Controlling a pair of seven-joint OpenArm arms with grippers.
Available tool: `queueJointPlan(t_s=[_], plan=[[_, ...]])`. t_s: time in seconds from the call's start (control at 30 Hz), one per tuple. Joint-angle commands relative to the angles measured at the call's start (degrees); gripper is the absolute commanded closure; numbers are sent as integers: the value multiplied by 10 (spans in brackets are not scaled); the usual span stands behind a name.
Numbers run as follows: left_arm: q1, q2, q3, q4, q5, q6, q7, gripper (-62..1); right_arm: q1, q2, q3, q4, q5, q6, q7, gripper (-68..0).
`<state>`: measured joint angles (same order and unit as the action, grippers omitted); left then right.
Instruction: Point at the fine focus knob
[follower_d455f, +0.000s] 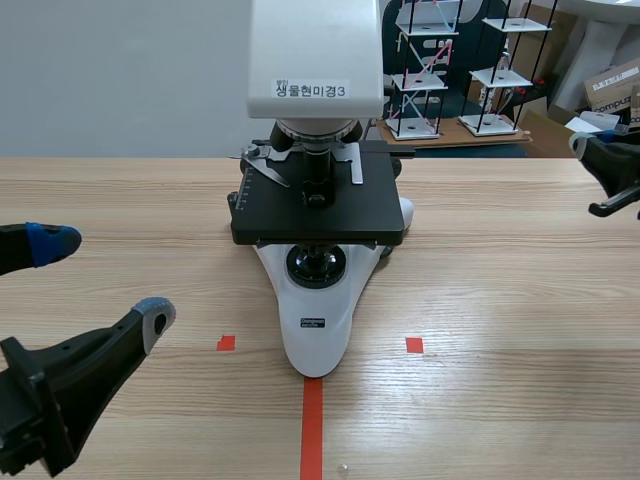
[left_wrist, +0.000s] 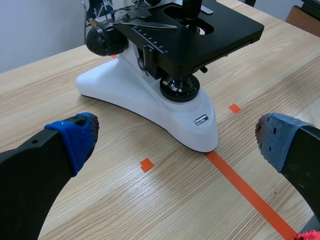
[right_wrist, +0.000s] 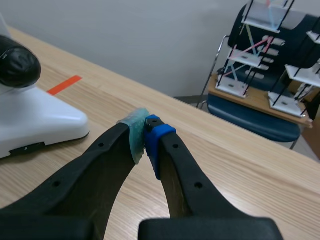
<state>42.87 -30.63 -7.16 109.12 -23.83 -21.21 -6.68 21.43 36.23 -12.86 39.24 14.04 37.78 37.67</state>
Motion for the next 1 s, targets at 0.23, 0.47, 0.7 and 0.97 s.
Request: queueJointPlan(t_s=[0.23,0.47,0.7,0.97], plan=[[1,1,1,13,-4,-1,-10,-623,62,-53,-25,-19,-54,7,32,-6],[1,1,1,13,-4,-1,-9,-623,78,-90,-30,-19,-75,11,25,-6],[1,1,1,13,-4,-1,-9,-623,78,-115,-30,-20,-103,26,21,-6],[1,1,1,13,-4,-1,-10,-623,78,-118,-30,-20,-102,26,10,-6]])
